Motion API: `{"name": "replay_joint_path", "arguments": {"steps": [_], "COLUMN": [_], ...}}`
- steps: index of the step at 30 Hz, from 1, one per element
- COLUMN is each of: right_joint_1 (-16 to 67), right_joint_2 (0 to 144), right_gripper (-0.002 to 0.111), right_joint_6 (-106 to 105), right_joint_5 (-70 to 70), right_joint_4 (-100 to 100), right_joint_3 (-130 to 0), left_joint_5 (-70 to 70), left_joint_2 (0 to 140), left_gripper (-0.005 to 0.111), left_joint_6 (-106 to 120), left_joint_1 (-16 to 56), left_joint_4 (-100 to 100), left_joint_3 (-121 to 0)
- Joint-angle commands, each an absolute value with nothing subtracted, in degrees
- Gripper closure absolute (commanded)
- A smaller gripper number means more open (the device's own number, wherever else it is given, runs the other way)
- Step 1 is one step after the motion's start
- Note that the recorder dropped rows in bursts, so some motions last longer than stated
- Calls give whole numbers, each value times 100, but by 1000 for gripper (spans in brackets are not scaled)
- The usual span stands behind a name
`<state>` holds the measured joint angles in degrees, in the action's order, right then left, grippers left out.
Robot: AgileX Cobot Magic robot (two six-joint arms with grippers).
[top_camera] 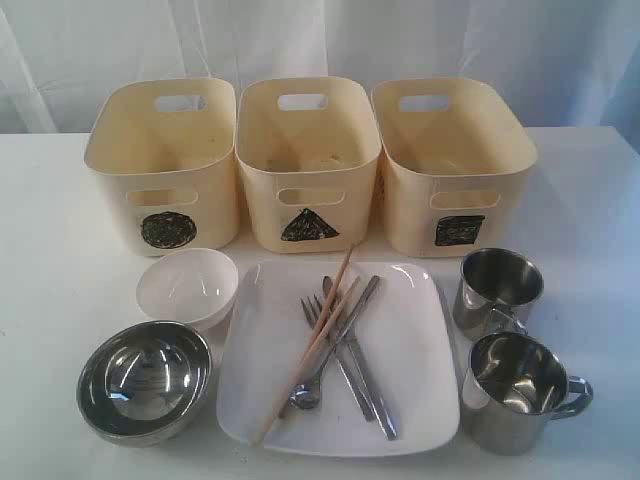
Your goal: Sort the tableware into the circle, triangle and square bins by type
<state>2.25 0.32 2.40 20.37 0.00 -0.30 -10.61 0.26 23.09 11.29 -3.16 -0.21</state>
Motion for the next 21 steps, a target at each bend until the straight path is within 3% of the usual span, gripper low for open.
{"name": "replay_joint_path", "arguments": {"steps": [1, 21], "right_joint_1": [231, 231], "right_joint_2": [0, 0], "right_gripper": [108, 108], "right_joint_6": [218, 218], "right_joint_5": [1957, 1957], "right_joint_4": [0, 0], "right_joint_3": [0, 0], "left_joint_5": [-1050, -955], "left_joint_2": [0, 0], "left_gripper": [107, 107], "left_joint_6": [2295, 2295], "left_joint_1": [1153, 1153], "left_joint_4": [-324, -324], "left_joint_3": [0, 0]}}
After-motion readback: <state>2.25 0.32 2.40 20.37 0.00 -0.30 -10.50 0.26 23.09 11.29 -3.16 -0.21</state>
